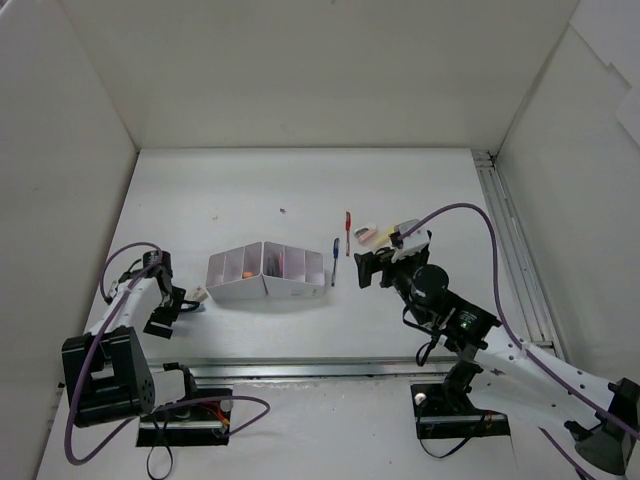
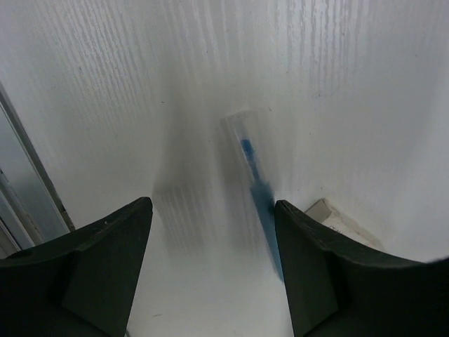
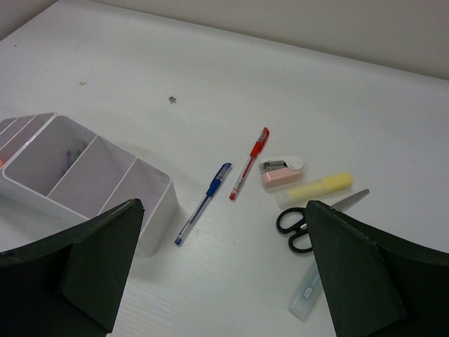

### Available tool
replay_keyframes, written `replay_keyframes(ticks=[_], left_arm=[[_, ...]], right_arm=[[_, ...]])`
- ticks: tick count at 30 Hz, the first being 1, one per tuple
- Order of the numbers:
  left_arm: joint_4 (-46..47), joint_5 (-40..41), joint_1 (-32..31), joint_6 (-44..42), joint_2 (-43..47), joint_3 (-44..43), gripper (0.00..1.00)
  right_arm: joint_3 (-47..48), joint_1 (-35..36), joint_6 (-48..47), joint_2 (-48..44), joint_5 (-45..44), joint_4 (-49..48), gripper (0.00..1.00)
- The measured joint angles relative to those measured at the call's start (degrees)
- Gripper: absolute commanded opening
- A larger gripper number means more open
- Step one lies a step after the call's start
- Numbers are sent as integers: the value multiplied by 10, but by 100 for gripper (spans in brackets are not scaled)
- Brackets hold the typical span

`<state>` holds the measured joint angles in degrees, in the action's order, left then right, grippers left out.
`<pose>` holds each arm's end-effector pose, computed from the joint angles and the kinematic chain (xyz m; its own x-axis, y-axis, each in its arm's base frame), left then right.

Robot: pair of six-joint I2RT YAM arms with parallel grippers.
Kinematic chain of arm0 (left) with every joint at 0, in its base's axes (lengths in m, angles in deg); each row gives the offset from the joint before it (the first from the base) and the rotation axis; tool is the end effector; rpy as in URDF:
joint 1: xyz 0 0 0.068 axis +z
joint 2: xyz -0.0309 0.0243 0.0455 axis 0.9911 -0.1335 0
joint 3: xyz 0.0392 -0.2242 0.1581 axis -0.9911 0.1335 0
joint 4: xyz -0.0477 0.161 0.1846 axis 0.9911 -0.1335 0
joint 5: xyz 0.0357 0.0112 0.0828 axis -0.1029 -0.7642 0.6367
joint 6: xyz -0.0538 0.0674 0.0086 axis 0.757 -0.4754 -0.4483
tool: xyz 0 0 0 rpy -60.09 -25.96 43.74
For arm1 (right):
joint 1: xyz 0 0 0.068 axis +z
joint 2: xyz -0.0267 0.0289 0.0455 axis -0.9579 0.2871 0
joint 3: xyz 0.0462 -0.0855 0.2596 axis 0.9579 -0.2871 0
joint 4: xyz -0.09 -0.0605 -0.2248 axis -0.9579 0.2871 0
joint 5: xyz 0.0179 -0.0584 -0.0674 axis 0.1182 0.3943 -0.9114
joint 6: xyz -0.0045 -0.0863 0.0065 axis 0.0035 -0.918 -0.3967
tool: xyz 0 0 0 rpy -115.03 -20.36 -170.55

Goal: Sort the stationery into containers
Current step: Pick up the pen from the corner of the board.

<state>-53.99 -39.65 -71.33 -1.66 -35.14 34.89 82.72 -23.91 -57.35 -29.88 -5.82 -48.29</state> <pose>0.1938 0.0575 0.1447 -0.0297 -0.9480 -0.3169 -0.9751 0.0972 -0.1994 0.1615 0.1457 0.3266 0.0300 0.1225 -0.9920 -0.4748 0.8751 0.0937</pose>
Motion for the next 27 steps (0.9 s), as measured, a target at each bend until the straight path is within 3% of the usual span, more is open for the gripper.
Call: replay_keyframes(ticks=[3,5,10,14,27], left_arm=[[-2,7,0,20,-28,-11,59],[-1,7,0,30,-36,-12,47],[4,11,0,48,-39,-11,30],[9,15,0,55,-24,-5,1],[-23,45,-9,-29,243,11,0]], right_arm=[[0,0,2,-14,-10,12,98],[-1,0,4,-24,-16,20,98],[-1,-3,8,-50,-28,37,98],[-1,-3,10,-71,-38,55,98],[-19,-3,25,-182,-52,103,98]])
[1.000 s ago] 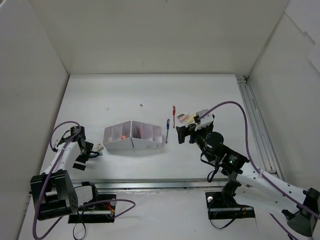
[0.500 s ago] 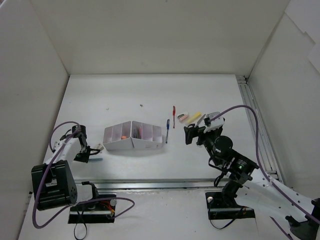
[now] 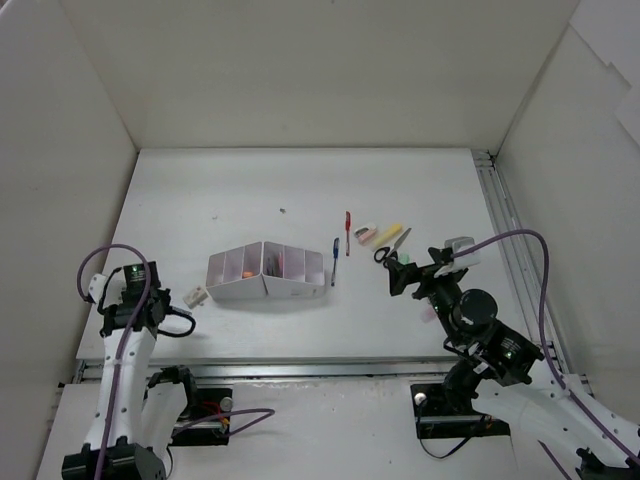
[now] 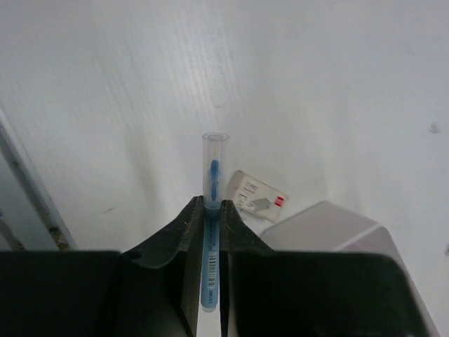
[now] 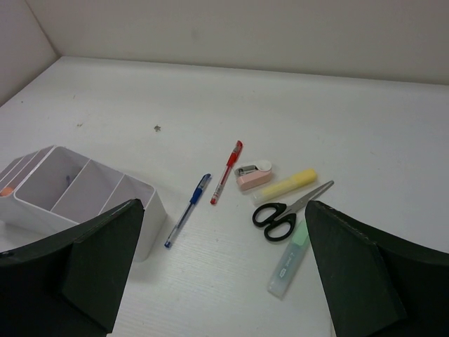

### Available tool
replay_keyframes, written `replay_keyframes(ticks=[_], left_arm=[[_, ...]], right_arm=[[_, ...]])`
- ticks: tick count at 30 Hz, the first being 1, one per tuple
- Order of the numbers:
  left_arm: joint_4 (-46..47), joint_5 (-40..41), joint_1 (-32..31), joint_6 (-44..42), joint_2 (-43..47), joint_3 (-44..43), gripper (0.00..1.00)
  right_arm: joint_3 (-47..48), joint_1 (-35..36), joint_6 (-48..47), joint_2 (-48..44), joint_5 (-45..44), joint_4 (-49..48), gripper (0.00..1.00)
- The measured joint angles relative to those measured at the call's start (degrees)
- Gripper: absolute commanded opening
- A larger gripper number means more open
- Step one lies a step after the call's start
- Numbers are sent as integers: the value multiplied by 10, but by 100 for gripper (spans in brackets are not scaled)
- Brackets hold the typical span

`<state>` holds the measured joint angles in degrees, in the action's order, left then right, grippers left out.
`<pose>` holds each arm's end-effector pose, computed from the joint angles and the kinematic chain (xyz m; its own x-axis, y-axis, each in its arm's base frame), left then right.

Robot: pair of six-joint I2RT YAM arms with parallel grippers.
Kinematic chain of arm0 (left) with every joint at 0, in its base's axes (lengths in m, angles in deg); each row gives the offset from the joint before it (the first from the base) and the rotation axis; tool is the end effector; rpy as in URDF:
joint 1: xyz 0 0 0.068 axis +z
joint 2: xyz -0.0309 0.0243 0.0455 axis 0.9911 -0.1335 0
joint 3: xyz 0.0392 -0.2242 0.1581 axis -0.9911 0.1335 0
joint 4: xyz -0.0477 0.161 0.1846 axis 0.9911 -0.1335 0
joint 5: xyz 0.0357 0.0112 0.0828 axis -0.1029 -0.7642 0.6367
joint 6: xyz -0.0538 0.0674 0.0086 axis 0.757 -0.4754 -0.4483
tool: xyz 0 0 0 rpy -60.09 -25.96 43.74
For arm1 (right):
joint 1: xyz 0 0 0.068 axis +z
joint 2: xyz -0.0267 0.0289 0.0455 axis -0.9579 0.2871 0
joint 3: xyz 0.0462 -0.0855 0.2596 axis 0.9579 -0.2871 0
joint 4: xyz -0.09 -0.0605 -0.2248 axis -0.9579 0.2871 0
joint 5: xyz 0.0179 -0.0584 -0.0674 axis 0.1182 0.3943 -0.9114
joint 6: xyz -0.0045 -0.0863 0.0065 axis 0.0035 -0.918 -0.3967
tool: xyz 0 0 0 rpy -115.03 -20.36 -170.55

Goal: Sort the stationery into containers
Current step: Pick up the pen from the corner of the board, then place the pen in the storage box.

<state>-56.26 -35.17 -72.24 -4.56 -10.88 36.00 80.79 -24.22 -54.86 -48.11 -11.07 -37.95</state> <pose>0.1579 0.0537 0.2077 0.0755 -0.8885 -0.4527 -0.8595 0.1722 -0.4813 0.1231 0.0897 0.3393 0.0854 0.2412 -0.9667 -0.4000 0.8969 0.1884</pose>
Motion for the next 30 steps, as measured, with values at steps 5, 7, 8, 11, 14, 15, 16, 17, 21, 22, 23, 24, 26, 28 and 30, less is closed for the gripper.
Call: replay_keyframes(ticks=[5,7,8,11,14,15,16,17,21,22,23,24,26,28,30], left_arm=[[80,-73,-19,-112,69,-3,0],[128,-114,-38,-149,77,-10,0],[158,-131,-55,-167,77,-15,0],[244,-169,-130,-229,61,-47,0],[334,-178,-235,-310,27,-92,0],[363,-176,-267,-339,15,-104,0],[391,-176,-293,-363,5,-114,0],[416,-175,-319,-396,-7,-122,0],[497,-168,-405,-515,-65,-138,0],[511,-162,-420,-538,-79,-138,0],[521,-150,-435,-559,-97,-138,0],[526,-139,-448,-575,-115,-138,0],[527,-119,-463,-594,-144,-138,0],[539,-103,-466,-600,-157,-127,0],[560,-93,-466,-602,-153,-101,0]], right_arm=[[-3,0,-5,-18,6,10,98],[-3,0,-8,-17,6,17,98],[-3,0,-10,-15,6,21,98],[-3,0,-15,-10,2,28,98],[-3,0,-16,-5,-3,34,98],[-3,0,-16,-4,-5,36,98],[-3,0,-16,-3,-6,39,98],[-3,0,-15,-2,-8,43,98],[-3,0,-15,-2,-22,56,98],[-3,0,-15,-2,-26,58,98],[-3,0,-15,-2,-31,62,98],[-3,0,-15,-2,-35,64,98],[-2,0,-14,-3,-44,73,98],[-1,0,-13,-3,-52,79,98],[-1,0,-12,-3,-59,83,98]])
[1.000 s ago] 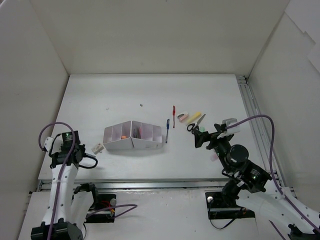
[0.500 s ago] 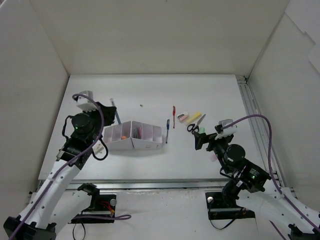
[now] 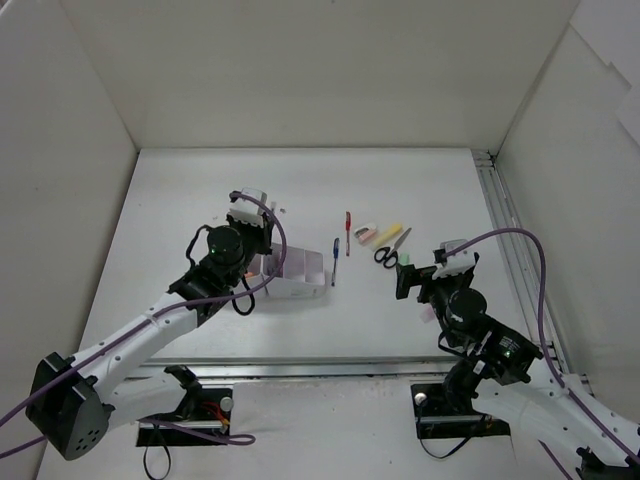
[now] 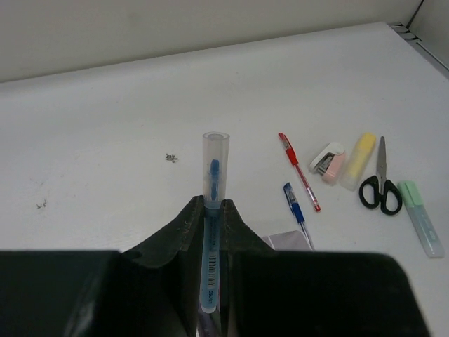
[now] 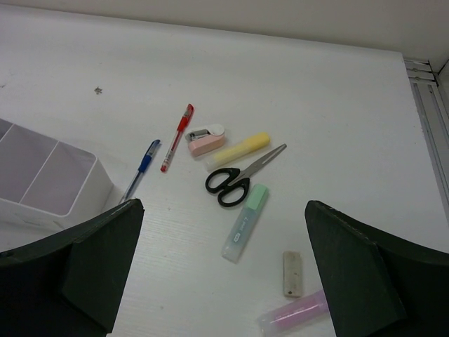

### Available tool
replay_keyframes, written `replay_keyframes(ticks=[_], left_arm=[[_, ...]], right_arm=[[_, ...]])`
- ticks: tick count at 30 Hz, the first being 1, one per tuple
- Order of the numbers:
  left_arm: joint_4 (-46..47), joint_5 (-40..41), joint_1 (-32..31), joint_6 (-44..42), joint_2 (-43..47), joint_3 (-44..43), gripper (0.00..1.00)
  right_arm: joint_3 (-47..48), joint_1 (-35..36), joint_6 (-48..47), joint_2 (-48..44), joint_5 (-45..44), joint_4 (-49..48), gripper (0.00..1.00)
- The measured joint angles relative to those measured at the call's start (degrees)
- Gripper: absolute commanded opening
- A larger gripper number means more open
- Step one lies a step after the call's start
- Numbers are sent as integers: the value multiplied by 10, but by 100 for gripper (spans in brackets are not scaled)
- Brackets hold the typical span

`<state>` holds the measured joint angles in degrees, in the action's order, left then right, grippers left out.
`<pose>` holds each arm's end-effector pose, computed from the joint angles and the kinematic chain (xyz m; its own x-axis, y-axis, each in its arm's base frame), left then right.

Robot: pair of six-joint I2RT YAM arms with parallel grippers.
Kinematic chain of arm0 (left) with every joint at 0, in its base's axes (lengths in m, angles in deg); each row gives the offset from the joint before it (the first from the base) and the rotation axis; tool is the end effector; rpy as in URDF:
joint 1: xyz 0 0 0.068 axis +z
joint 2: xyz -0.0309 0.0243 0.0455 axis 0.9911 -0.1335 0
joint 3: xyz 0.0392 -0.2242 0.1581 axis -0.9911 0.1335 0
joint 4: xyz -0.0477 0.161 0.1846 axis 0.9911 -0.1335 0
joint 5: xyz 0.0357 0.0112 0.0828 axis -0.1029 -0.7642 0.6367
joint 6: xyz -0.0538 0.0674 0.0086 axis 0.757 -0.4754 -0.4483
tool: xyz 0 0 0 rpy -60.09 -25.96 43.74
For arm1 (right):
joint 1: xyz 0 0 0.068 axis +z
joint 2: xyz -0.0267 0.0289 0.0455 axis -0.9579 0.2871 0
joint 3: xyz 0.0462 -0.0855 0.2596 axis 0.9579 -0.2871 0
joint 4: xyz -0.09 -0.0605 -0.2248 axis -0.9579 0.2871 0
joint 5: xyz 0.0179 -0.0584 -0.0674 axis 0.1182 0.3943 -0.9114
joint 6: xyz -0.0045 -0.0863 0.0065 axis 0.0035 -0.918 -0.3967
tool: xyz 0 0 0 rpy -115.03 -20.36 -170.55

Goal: Sort the stationery into containers
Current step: Place the pen in the storage box.

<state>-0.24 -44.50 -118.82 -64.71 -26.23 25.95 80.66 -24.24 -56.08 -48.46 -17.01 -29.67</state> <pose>0.2364 -0.1585 0.3383 -0.1049 -0.1357 -0.9852 0.4352 0.8845 -0.1682 0.1267 0.0833 0.3186 0.0115 0.1204 -0.9927 -0.2879 0.9511 0.1120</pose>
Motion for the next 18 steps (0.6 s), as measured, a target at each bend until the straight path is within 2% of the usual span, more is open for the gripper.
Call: replay_keyframes(ticks=[13,15,16,17,18], left_arm=[[105,30,-2,54,0,144,0],[107,30,-3,62,0,150,18],[106,30,-3,66,0,150,31],[104,30,-5,70,1,150,51],[100,30,-8,73,5,150,59]], right_arm=[[0,0,22,10,-33,17,98],[0,0,36,21,-43,25,98],[0,0,44,29,-49,30,98],[1,0,57,40,-57,38,98],[3,0,68,50,-63,45,98]])
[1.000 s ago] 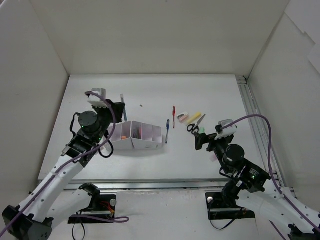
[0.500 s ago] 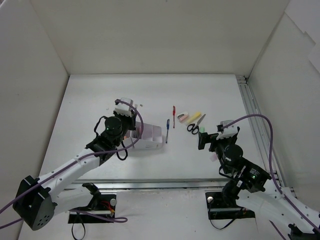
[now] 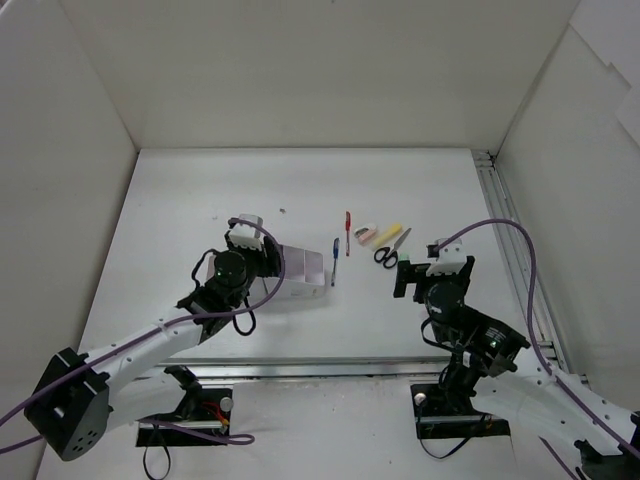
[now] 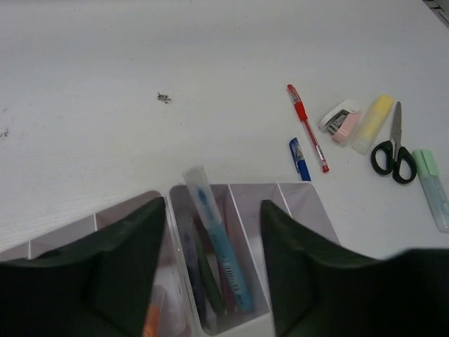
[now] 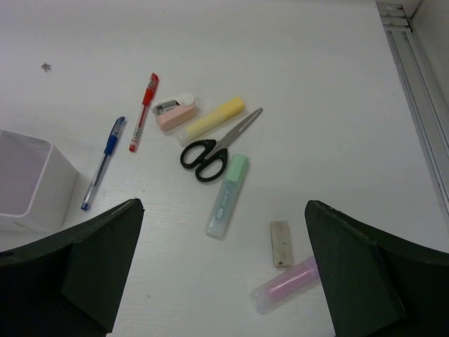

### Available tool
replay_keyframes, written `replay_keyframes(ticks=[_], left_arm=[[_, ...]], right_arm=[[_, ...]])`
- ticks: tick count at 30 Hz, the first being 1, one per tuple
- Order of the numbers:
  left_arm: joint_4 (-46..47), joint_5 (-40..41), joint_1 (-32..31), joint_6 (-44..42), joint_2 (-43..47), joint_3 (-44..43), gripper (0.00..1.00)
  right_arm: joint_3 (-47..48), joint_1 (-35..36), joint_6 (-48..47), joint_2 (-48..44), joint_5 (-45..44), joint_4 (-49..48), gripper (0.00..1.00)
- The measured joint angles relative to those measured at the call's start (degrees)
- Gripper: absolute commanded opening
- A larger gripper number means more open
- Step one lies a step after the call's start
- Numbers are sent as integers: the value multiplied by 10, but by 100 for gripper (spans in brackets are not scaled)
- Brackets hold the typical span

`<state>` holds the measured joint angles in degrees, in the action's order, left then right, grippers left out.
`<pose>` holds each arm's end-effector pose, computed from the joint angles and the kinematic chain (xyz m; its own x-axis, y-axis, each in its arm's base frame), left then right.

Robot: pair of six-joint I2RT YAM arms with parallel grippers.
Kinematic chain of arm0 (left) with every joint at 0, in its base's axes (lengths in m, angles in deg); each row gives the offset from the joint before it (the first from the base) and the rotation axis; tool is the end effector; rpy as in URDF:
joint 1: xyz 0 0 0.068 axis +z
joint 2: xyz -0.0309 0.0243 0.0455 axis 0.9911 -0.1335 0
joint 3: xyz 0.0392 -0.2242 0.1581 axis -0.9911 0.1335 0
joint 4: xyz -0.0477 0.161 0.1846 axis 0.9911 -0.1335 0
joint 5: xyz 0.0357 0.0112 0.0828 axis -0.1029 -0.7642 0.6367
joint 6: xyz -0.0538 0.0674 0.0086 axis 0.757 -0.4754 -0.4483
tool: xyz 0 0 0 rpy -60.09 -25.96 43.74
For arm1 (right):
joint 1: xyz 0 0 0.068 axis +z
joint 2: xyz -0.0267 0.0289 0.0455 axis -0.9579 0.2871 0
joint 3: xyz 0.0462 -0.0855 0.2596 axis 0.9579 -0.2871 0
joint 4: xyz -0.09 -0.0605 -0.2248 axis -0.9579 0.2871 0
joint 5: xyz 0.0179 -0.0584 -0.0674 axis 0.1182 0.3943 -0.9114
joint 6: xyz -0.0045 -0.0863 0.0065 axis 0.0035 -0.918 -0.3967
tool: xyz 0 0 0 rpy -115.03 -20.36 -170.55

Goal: Sort the stationery into containers
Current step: Place the pen in the storage box, then pick up the pen from the center of the board.

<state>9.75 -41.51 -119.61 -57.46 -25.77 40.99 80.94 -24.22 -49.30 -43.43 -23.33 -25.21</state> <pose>0.2260 -0.1506 0.2653 -0.2094 -0.2044 -0.9562 0.3677 0.8897 -0.2707 0.1395 0.0876 0.2984 -0.1045 0.1176 -0.9875 -0.1632 0.9775 0.1337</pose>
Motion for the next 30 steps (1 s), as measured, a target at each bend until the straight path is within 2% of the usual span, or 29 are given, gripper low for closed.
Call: replay_keyframes(ticks=[4,5,11,17,21,25,28,29,30], left_arm=[[-22,6,-12,12,36,0,94],[-28,9,-17,13,51,0,100],[-115,25,-34,22,128,-43,99],[-253,35,-36,56,176,-118,100],[-338,42,-36,86,216,-120,99],[-391,54,-36,109,250,-106,100],[-417,57,-36,120,266,-96,100],[-424,59,-36,122,268,-95,99],[-427,61,-36,124,269,-95,100]], right_arm=[[19,-4,42,49,-11,33,98],[27,-7,53,64,-9,38,98],[118,-62,119,219,19,81,98],[182,-198,163,391,138,110,98],[201,-265,169,485,210,120,91],[226,-282,165,557,249,127,85],[246,-285,161,596,267,126,73],[252,-286,160,610,273,124,64],[256,-288,156,622,279,122,61]])
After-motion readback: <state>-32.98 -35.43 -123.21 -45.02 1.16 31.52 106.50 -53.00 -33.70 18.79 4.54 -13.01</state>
